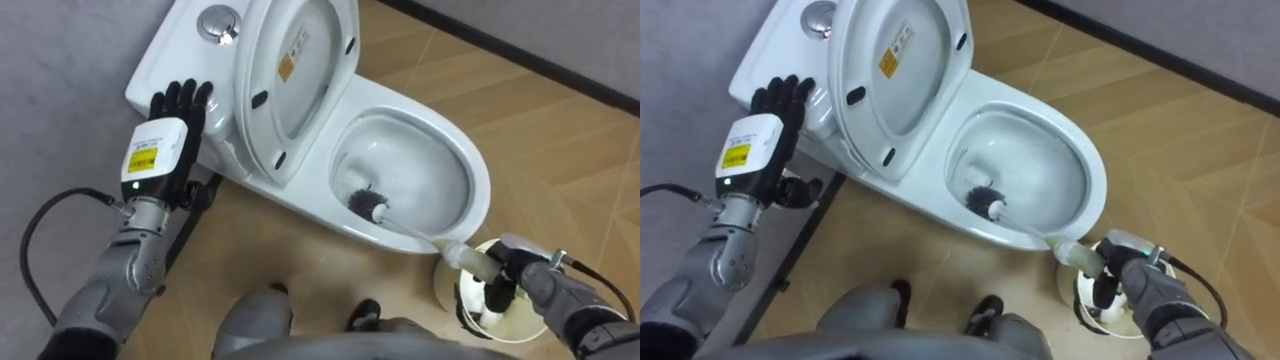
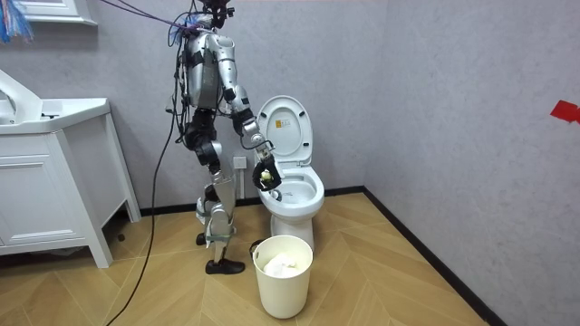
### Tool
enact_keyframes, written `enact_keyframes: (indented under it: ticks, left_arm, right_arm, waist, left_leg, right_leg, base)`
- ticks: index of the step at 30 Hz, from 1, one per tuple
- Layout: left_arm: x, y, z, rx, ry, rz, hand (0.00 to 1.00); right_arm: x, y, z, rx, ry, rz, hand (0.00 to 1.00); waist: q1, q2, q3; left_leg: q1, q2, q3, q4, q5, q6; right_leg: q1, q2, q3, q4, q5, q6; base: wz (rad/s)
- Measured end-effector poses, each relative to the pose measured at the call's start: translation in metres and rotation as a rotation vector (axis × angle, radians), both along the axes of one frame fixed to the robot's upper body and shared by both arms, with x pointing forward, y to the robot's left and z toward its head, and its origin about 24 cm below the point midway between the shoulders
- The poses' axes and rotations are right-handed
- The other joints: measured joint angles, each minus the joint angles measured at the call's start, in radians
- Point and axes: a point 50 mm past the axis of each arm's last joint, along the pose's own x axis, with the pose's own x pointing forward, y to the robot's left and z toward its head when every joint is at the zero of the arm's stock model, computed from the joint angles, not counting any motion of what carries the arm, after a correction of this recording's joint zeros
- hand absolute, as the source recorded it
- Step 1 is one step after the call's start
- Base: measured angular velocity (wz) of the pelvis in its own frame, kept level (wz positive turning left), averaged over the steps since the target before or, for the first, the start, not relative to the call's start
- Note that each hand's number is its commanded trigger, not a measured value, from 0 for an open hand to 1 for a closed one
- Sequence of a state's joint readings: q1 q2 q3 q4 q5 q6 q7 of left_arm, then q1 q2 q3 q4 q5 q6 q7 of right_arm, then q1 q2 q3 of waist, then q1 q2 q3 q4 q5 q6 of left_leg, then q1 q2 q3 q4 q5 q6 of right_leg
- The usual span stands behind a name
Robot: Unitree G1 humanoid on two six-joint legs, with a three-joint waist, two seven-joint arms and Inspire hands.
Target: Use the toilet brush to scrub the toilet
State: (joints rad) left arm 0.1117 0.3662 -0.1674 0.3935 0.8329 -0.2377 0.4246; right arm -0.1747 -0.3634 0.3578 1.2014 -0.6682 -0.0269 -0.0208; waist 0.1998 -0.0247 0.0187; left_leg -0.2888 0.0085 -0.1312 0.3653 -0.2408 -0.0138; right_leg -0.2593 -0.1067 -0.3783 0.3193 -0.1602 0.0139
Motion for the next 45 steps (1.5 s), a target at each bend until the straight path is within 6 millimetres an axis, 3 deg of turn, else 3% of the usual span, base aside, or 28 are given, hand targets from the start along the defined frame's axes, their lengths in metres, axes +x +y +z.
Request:
enact_keyframes:
  ticks: [4,8,10,11,18,22,30,36,45]
  left_arm:
    - [0.002,0.0,0.002,0.001,-0.02,0.0,0.0]
    - [0.011,-0.002,0.007,-0.012,-0.047,-0.005,0.0]
    - [0.014,-0.003,0.01,-0.01,-0.057,-0.015,0.0]
    - [0.018,-0.006,0.012,-0.008,-0.066,-0.031,0.0]
    - [0.035,-0.015,0.022,0.0,-0.099,-0.099,0.0]
    - [0.042,-0.011,0.032,-0.013,-0.142,-0.089,0.0]
    - [0.066,-0.003,0.064,0.002,-0.269,-0.063,0.0]
    - [0.069,-0.001,0.067,0.012,-0.278,-0.035,0.0]
    - [0.076,-0.001,0.078,0.02,-0.339,-0.026,0.0]
  right_arm:
    - [0.02,0.0,0.009,-0.022,-0.046,0.026,1.0]
    - [0.035,-0.015,0.023,-0.112,-0.094,0.083,1.0]
    - [0.045,-0.024,0.033,-0.15,-0.122,0.098,1.0]
    - [0.052,-0.029,0.04,-0.178,-0.139,0.115,1.0]
    - [0.091,-0.038,0.074,-0.265,-0.244,0.131,1.0]
    - [0.098,-0.042,0.083,-0.239,-0.292,0.047,1.0]
    - [0.112,-0.046,0.096,-0.094,-0.409,-0.201,1.0]
    - [0.12,-0.049,0.107,-0.1,-0.444,-0.208,1.0]
    - [0.118,-0.05,0.105,-0.114,-0.418,-0.211,1.0]
  waist:
    - [0.004,0.001,0.0031]
    - [0.032,0.0,0.0113]
    - [0.039,-0.002,0.0203]
    - [0.053,-0.005,0.0312]
    - [0.098,-0.012,0.0389]
    - [0.109,-0.017,0.041]
    - [0.105,-0.046,0.054]
    - [0.101,-0.061,0.0628]
    - [0.112,-0.06,0.0614]
  left_leg:
    - [-0.058,-0.013,-0.002,0.036,0.001,0.001]
    - [-0.131,-0.034,-0.017,0.087,0.002,0.002]
    - [-0.175,-0.046,-0.024,0.12,0.002,0.004]
    - [-0.199,-0.053,-0.027,0.14,0.002,0.004]
    - [-0.349,-0.064,-0.058,0.231,0.001,0.0]
    - [-0.401,-0.071,-0.073,0.254,0.004,-0.001]
    - [-0.476,-0.074,-0.073,0.28,0.004,-0.001]
    - [-0.495,-0.078,-0.066,0.297,0.003,-0.001]
    - [-0.496,-0.087,-0.069,0.333,0.004,0.001]
  right_leg:
    - [-0.071,-0.026,-0.008,0.071,-0.016,-0.006]
    - [-0.142,-0.06,-0.024,0.141,-0.038,-0.011]
    - [-0.18,-0.08,-0.035,0.18,-0.049,-0.014]
    - [-0.204,-0.089,-0.031,0.205,-0.053,-0.016]
    - [-0.317,-0.101,-0.052,0.265,-0.055,-0.026]
    - [-0.356,-0.104,-0.055,0.275,-0.054,-0.028]
    - [-0.431,-0.107,-0.036,0.31,-0.052,-0.03]
    - [-0.459,-0.121,-0.035,0.34,-0.058,-0.036]
    - [-0.447,-0.129,-0.039,0.355,-0.059,-0.037]
  base:
    - [0.04]
    - [0.16]
    - [0.21]
    - [0.15]
    - [0.11]
    - [0.11]
    - [0.01]
    - [0.0]
    - [0.01]
